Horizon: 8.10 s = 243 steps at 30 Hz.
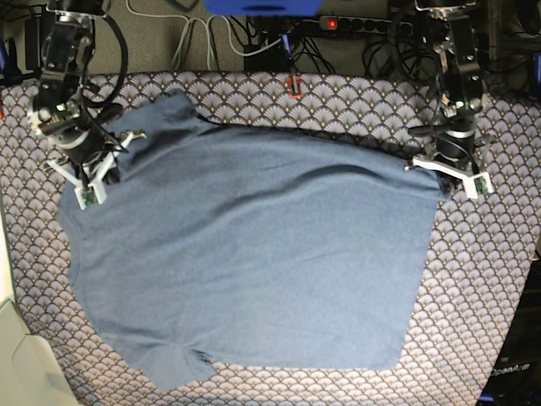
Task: Fold the T-shirt properly
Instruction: 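Grasp the shoulder edges with both grippers and lift slightly, then carry the collar edge with both grippers toward the hem, folding the shirt, then open both grippers and release the folded edge onto the shirt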
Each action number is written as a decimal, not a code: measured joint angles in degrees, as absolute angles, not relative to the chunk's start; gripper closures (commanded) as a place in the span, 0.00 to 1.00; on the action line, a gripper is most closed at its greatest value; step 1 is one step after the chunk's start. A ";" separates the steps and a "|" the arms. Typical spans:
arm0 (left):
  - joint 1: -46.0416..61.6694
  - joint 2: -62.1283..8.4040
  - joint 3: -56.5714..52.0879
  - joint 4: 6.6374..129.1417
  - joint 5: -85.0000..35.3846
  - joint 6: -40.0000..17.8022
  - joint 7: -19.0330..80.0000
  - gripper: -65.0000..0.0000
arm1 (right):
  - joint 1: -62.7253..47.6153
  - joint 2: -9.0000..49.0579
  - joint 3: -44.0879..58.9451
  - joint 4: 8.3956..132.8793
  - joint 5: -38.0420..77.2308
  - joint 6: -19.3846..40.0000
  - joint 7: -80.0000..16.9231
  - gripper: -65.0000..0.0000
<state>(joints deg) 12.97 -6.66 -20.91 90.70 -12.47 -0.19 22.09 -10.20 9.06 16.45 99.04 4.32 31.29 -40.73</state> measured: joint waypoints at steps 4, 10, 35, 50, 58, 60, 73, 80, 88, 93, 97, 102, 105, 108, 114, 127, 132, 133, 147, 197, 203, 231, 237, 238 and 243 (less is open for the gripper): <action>12.97 -6.68 -20.91 90.70 -12.49 -0.16 22.09 0.99 | -10.22 9.06 16.71 98.50 4.29 31.29 -40.97 1.00; 12.97 -6.68 -20.91 90.70 -12.49 -0.16 22.09 0.99 | -10.20 9.04 16.60 97.01 4.34 31.29 -44.58 0.71; 13.02 -6.66 -20.91 90.70 -12.49 -0.19 22.11 0.99 | -10.22 8.82 16.58 92.79 4.62 31.29 -43.51 0.61; 13.32 -6.66 -20.88 92.16 -12.47 -0.16 22.28 0.99 | -10.09 8.88 16.82 96.18 4.32 31.31 -44.38 1.00; 13.47 -6.66 -20.88 94.28 -12.51 -0.14 22.17 0.99 | -8.67 9.02 16.71 100.05 4.32 31.31 -44.75 1.00; 13.39 -6.66 -20.88 94.41 -12.49 -0.14 22.15 0.99 | -7.44 9.04 16.71 100.05 4.27 31.33 -44.38 1.00; 5.41 -9.02 -20.51 91.72 -12.51 -0.16 22.92 0.99 | 1.56 12.29 16.40 93.97 4.38 31.73 -44.51 1.00; 3.79 -8.95 -20.45 87.99 -12.53 -0.36 23.03 0.99 | 7.49 13.63 16.25 88.33 4.73 31.75 -44.36 1.00; 0.38 -8.73 -20.36 82.59 -12.53 -0.40 22.46 0.99 | 13.80 15.88 11.51 81.69 4.34 31.73 -44.23 1.00; -2.50 -9.82 -16.38 77.43 -12.32 -0.08 22.50 0.99 | 18.31 16.73 7.73 76.84 4.14 31.73 -42.78 1.00; -4.12 -11.60 -10.94 75.44 -12.32 -0.14 22.28 0.99 | 20.08 16.95 6.83 73.76 4.03 31.70 -40.32 1.00; -7.92 -13.65 -8.84 73.23 -12.19 0.01 22.31 0.99 | 22.68 17.67 5.45 68.20 3.84 31.70 -38.00 1.00; -9.82 -14.09 -8.62 72.23 -8.58 -0.23 22.06 0.99 | 24.10 17.74 5.39 66.15 3.92 31.70 -36.58 1.00; -11.49 -13.93 -8.38 70.41 -4.84 -0.21 22.20 0.99 | 25.21 18.28 5.28 64.27 3.86 31.70 -35.51 1.00; -15.09 -13.43 -6.39 67.46 -3.44 -0.64 22.13 0.99 | 27.99 19.16 0.34 59.13 3.84 31.68 -32.38 1.00; -20.69 -13.63 -6.52 61.58 -3.42 -0.43 22.11 0.98 | 29.91 19.81 -1.52 58.15 3.68 31.59 -31.88 1.00; -21.19 -13.58 -6.52 61.58 -3.40 -0.40 22.06 0.98 | 30.59 19.00 -1.26 58.15 -2.35 31.46 -30.04 1.00; -21.17 -13.58 -6.52 61.58 -3.42 -0.43 22.04 0.98 | 30.57 18.55 -1.26 58.15 -3.86 31.53 -29.12 1.00; -21.02 -13.61 -6.52 61.58 -3.40 -0.40 22.09 0.98 | 30.89 15.66 -1.93 58.08 -11.70 31.64 -26.76 1.00; -5.45 -12.36 -7.07 73.28 -3.84 -0.19 22.59 0.15 | 17.98 18.04 3.16 73.69 -13.72 31.77 -32.18 0.49; -7.14 -10.85 -8.56 71.29 -3.86 -0.27 19.51 0.15 | 13.72 18.26 3.18 79.94 -13.15 31.73 -32.32 0.49; -9.56 -9.23 -12.84 58.28 -3.84 -0.25 10.48 0.16 | 11.09 19.07 5.45 81.73 -13.10 31.75 -32.49 0.49; -9.52 -8.88 -12.78 57.74 -4.01 -0.25 10.02 0.26 | 11.07 19.22 5.65 81.76 -13.10 31.75 -32.53 0.49; -9.52 -8.86 -12.75 57.74 -4.01 -0.27 10.02 0.31 | 11.07 19.14 6.35 81.78 -12.86 31.77 -32.47 0.49; -9.54 -8.86 -12.75 57.74 -3.86 -0.40 10.07 0.60 | 11.09 19.25 10.66 81.82 -13.02 31.77 -32.56 0.49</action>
<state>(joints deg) -9.54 -8.86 -12.75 57.74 -3.86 -0.40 10.07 11.09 19.25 10.66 81.82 -13.02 31.77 -32.56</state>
